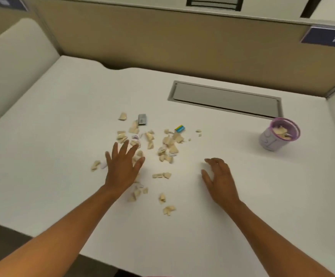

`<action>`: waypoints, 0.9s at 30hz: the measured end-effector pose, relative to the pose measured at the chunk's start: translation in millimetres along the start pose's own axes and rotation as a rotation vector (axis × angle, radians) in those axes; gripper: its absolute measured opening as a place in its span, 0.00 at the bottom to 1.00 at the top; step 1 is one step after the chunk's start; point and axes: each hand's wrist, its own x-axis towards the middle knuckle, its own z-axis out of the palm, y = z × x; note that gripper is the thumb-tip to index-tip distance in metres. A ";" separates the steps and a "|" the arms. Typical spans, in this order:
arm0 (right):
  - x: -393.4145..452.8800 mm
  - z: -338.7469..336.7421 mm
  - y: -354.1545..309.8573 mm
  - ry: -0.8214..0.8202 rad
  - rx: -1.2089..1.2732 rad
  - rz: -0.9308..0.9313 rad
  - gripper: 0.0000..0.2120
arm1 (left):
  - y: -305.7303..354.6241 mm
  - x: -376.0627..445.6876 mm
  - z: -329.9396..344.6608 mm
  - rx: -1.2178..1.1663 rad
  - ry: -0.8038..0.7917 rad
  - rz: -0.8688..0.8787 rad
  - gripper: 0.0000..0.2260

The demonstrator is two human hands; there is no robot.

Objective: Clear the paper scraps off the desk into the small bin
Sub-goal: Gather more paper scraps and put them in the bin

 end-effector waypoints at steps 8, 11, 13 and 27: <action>24.3 71.2 -101.1 -0.207 -0.044 -0.019 0.29 | -23.6 -33.2 40.1 0.055 -0.176 0.078 0.36; 24.0 84.9 -116.2 -0.234 -0.090 -0.097 0.21 | -22.0 -28.0 39.4 0.051 -0.166 0.201 0.32; 26.6 83.2 -119.9 -0.185 -0.012 -0.104 0.17 | -28.9 -22.9 34.9 0.032 -0.095 0.363 0.29; 89.2 99.3 -138.4 -0.236 -0.319 0.117 0.32 | -77.2 90.4 6.7 0.039 -0.252 0.348 0.38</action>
